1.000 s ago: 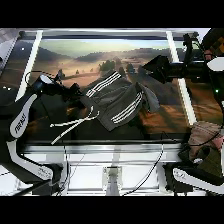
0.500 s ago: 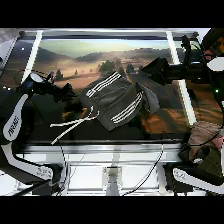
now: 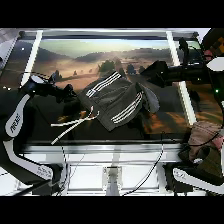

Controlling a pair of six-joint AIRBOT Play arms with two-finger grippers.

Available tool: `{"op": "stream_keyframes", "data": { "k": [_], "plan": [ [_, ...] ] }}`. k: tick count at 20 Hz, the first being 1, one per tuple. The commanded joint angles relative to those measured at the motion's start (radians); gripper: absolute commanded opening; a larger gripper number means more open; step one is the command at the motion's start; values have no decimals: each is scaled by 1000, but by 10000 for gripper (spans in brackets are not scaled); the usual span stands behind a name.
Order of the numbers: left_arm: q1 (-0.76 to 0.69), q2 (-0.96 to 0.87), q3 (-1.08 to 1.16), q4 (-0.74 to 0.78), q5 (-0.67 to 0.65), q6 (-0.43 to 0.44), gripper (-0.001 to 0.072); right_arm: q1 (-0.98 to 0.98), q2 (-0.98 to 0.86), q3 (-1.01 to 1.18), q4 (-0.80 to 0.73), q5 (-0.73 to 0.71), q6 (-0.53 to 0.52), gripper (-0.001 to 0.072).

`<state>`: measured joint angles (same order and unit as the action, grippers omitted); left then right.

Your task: Fold the clothes and pants, and hang the long-sleeved shirts on hangers.

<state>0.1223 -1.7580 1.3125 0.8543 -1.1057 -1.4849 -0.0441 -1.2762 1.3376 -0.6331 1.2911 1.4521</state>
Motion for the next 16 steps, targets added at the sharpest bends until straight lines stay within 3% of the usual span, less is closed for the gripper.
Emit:
{"op": "stream_keyframes", "data": {
  "k": [1, 4, 9, 13, 16],
  "plan": [
    [2, -25, 0, -11, 2, 9, 283, 1, -1, 1, 1, 29, 1, 696],
    [2, -43, 0, -36, 34, 9, 282, 1, -1, 0, 1, 29, 1, 696],
    [0, -59, 0, -223, 113, 64, 279, 1, -1, 0, 1, 27, 0, 695],
    [-10, -85, 0, -224, 118, 64, 270, 1, -1, 0, 1, 24, 0, 693],
    [-21, -91, 3, -237, 121, 69, 38, 1, 0, 0, 1, -10, 0, 687]
  ]
}}
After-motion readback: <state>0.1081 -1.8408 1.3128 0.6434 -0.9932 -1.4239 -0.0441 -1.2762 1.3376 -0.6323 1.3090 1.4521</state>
